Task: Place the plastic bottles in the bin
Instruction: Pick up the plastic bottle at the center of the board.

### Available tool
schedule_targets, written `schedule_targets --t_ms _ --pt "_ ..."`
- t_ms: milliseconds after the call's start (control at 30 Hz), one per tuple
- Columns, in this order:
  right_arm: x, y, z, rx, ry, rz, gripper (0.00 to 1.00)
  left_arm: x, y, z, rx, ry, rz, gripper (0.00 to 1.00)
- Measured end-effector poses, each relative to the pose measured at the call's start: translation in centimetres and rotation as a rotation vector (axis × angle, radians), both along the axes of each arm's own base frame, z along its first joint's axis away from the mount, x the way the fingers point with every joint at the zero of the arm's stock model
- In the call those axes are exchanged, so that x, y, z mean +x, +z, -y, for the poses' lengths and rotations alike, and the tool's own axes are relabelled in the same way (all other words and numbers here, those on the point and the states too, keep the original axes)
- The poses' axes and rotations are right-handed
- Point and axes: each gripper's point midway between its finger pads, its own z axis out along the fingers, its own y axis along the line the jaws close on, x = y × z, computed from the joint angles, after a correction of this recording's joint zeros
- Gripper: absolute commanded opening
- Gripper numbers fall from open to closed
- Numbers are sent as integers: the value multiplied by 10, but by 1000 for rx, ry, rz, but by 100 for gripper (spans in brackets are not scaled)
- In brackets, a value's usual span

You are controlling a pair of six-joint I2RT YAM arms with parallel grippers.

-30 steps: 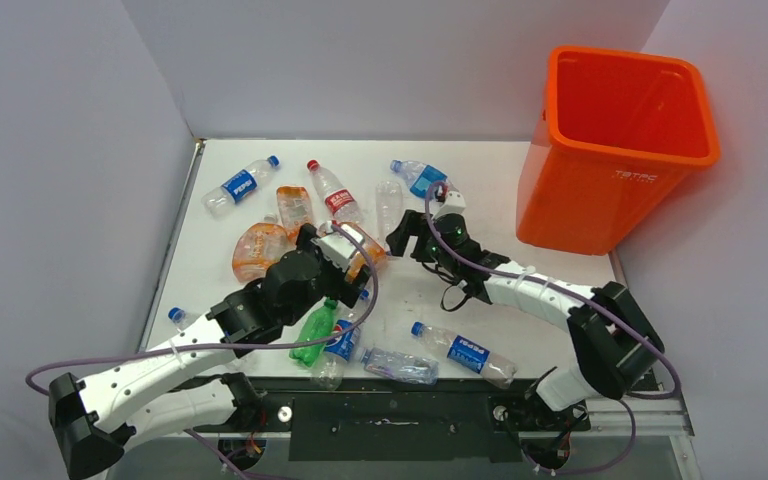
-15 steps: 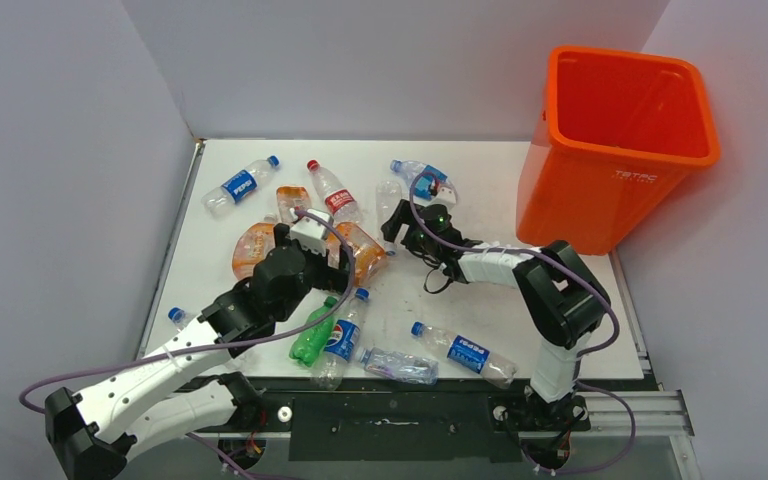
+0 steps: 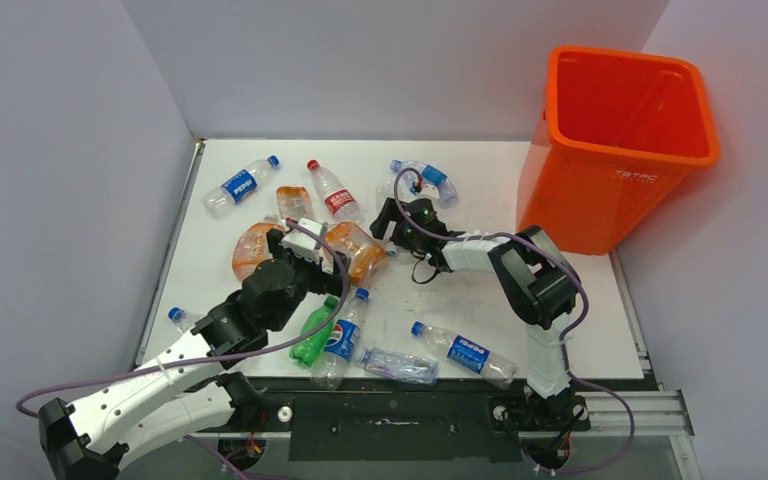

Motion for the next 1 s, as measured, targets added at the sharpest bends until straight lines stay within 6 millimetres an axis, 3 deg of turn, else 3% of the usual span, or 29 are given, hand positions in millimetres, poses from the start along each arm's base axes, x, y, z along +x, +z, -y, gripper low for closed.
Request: schedule_targets --t_ms 333,567,700,767,867,1000 --pt "2 -3 -1 -13 7 0 51 -4 -3 9 34 -41 12 96" --pt "1 -5 0 -11 8 5 18 -5 -5 10 52 -50 17 97" --pt "-7 -3 8 -20 6 18 6 -5 -6 9 66 -49 26 98" --pt "-18 0 19 -56 4 8 5 -6 -7 8 81 -45 35 97" --pt "-30 24 33 -93 8 31 5 -8 -8 6 89 -41 51 97" --pt "-40 92 41 -65 26 143 5 -9 -1 4 75 -38 86 97"
